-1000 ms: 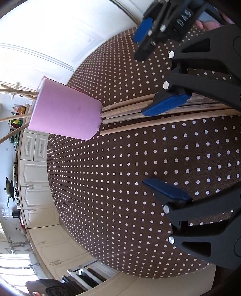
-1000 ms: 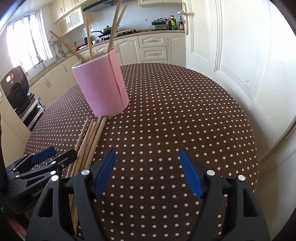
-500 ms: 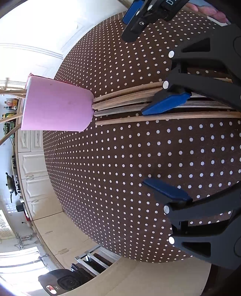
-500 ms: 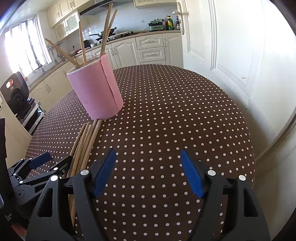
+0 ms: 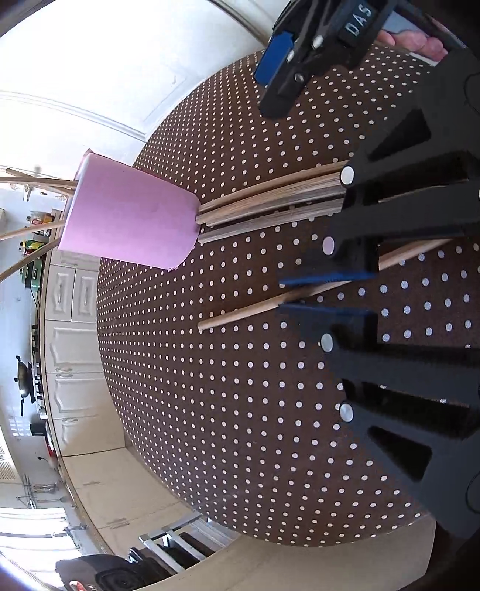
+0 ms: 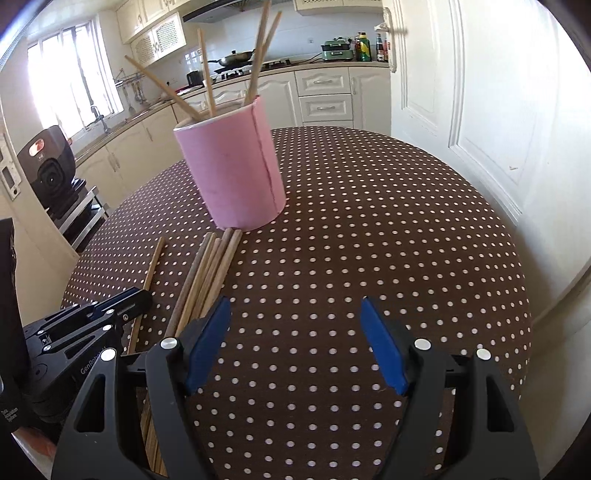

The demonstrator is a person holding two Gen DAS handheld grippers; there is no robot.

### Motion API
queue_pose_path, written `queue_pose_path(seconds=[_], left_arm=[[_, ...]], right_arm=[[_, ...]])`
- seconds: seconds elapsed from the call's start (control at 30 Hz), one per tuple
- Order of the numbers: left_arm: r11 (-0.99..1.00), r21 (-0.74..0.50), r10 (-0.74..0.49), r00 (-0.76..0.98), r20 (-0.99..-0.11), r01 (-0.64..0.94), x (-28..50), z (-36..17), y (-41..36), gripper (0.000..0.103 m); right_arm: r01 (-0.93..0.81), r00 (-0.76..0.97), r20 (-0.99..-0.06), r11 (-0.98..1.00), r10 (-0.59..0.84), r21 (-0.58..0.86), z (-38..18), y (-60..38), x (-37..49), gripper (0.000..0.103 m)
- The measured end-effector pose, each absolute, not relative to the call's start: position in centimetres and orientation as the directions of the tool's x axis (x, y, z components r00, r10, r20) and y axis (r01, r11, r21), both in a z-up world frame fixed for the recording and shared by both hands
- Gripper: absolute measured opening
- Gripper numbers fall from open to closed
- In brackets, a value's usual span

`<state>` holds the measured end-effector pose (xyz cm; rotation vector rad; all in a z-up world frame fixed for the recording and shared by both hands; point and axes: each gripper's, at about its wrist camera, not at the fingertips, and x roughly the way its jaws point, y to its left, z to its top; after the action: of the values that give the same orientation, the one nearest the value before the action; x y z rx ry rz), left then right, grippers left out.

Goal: Organize utensils
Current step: 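Close the left tool on one wooden chopstick and lift it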

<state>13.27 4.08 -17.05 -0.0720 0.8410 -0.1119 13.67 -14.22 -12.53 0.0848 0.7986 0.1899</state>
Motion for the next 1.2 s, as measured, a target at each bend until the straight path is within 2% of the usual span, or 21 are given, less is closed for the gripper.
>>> queue_pose_path(seconds=[0.17,0.4,1.03,1.2], left_arm=[[0.987,-0.118,-0.159,0.657,-0.737,0.107,12.7,-17.2,4.7,0.006],[0.983,-0.135,-0.182,0.653,-0.735,0.123,11.9,-17.2,5.8,0.006],[0.981,-0.152,-0.196,0.631,-0.75,0.124,16.5,-16.8,6.4,0.008],[0.978,-0.168,-0.206,0.616,-0.76,0.12,17.6,-16.8,6.7,0.008]], right_arm=[[-0.157,0.669,-0.719,0.981,0.188,0.111,-13.1,-12.5,14.2,0.069],[-0.186,0.652,-0.739,0.981,0.169,0.06,-13.5,-10.7,15.1,0.069],[-0.181,0.637,-0.762,0.984,0.116,-0.002,-14.1,-8.2,16.5,0.069],[-0.213,0.622,-0.769,0.977,0.145,0.011,-14.1,-7.8,16.4,0.047]])
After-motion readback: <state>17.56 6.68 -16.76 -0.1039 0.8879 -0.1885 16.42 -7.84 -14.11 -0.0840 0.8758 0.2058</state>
